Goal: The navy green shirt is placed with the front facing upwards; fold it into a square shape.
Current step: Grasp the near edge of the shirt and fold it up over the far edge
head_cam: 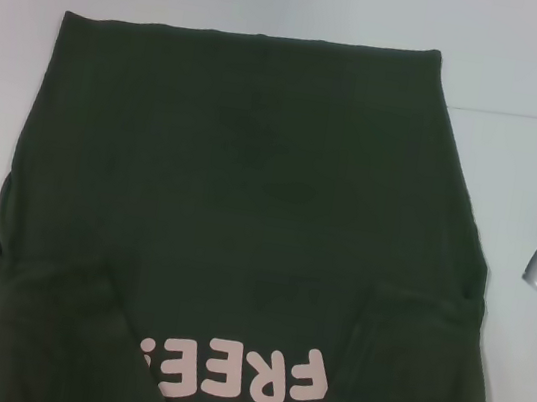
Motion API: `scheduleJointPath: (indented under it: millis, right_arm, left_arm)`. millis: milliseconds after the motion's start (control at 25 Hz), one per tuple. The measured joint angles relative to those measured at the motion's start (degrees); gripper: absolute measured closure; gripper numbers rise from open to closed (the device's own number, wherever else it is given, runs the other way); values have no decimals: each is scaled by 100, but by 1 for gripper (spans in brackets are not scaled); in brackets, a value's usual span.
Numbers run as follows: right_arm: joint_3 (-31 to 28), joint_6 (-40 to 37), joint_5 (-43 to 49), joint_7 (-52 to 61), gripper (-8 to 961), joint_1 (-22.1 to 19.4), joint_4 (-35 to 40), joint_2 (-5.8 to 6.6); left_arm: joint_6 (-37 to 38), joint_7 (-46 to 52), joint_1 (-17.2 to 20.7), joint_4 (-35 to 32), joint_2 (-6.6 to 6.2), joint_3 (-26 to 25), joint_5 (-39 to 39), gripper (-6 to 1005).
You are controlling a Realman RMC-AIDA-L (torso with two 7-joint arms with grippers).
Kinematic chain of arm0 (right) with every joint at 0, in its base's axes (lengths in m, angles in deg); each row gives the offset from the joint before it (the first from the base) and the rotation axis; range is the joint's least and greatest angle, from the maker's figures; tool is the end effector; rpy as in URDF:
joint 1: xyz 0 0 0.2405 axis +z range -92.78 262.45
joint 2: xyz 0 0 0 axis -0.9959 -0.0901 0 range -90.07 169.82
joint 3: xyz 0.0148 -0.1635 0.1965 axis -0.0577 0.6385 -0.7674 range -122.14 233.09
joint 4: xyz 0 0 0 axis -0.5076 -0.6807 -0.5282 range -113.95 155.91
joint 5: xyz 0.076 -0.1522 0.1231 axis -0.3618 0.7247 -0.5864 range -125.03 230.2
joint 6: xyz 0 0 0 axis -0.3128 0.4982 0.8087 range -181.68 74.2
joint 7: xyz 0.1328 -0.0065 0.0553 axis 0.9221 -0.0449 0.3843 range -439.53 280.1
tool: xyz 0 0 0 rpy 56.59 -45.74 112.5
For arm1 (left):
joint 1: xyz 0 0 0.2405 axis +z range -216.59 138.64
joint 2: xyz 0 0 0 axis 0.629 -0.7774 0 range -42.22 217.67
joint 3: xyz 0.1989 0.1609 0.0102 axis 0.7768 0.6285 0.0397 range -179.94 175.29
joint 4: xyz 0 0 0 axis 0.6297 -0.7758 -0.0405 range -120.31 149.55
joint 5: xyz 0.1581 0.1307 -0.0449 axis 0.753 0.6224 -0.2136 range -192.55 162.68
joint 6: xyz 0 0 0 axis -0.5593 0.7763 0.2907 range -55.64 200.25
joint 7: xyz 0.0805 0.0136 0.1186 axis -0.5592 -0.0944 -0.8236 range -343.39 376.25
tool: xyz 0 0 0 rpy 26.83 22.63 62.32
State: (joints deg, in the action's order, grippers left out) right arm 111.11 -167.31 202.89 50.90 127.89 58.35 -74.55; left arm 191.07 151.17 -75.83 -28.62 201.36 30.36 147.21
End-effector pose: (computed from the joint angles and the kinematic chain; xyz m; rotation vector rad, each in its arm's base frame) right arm 0.2551 0.2905 0.0073 2.3542 -1.3961 0.5729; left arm -0.2964 0.2689 0.0515 2.2079 1.8587 -0.3471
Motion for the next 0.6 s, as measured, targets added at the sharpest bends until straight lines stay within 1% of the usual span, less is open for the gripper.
scheduleJointPath:
  millis: [120,240,320,440,520,600]
  right_arm:
    - [-301,0,-24,-32,893,6,49,16]
    - [-763,0,-29,-95,894,29,92,70]
    - [-1196,53,-31,-133,894,24,181,119]
    - [-1918,182,-68,-196,894,9,233,266]
    - [-2246,324,-211,-218,895,-15,211,373]
    - [-2430,513,-446,-199,895,-58,203,436]
  left_arm:
    - [-10,-16,-40,-28,-41,-243,-142,971]
    - [-13,-52,-84,-29,-139,-735,-383,971]
    - [-38,-116,-110,-31,-213,-1129,-494,971]
    - [-72,-274,-126,-61,-282,-1601,-537,971]
    - [-107,-320,-126,-87,-303,-1852,-651,971]
    - [-193,-307,-104,-95,-327,-2164,-1012,971]
